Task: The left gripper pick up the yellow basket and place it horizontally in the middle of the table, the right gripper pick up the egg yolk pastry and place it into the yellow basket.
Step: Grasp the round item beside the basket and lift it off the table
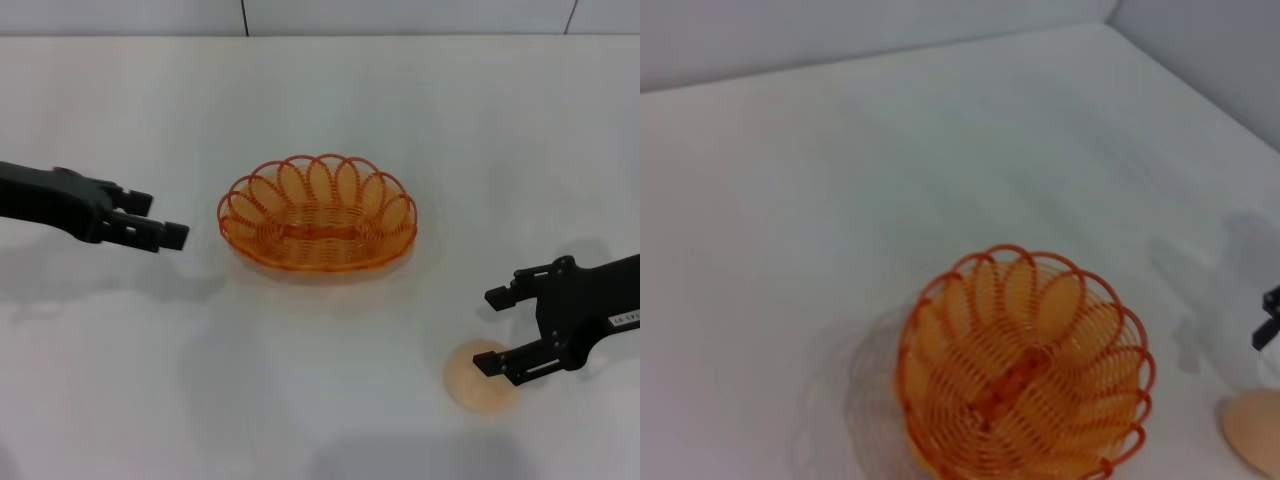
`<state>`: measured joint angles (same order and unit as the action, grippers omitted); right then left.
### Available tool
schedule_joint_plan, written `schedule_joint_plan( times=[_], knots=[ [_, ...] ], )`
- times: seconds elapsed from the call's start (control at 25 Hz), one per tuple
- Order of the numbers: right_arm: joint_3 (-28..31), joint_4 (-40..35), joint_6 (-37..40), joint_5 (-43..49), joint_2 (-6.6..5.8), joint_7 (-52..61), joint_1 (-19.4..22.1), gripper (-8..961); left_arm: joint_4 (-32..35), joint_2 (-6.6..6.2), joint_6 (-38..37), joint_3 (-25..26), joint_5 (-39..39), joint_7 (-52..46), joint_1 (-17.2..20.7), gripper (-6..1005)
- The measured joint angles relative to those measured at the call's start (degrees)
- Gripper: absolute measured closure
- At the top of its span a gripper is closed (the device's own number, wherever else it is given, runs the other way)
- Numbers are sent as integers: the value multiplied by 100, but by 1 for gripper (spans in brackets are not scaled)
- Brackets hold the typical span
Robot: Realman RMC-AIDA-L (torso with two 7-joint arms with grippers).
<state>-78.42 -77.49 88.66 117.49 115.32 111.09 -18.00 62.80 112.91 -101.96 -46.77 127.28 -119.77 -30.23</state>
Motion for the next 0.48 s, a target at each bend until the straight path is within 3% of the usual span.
schedule_joint_plan(
  times=[0.2,0.48],
  knots=[
    [-53,6,-29,2,-10,-15,57,143,0,18,23,-326,26,-2,-67,112],
    [-225,24,-188,131,-10,-13,87,143,-3,40,52,-350,48,-21,-98,112]
  ],
)
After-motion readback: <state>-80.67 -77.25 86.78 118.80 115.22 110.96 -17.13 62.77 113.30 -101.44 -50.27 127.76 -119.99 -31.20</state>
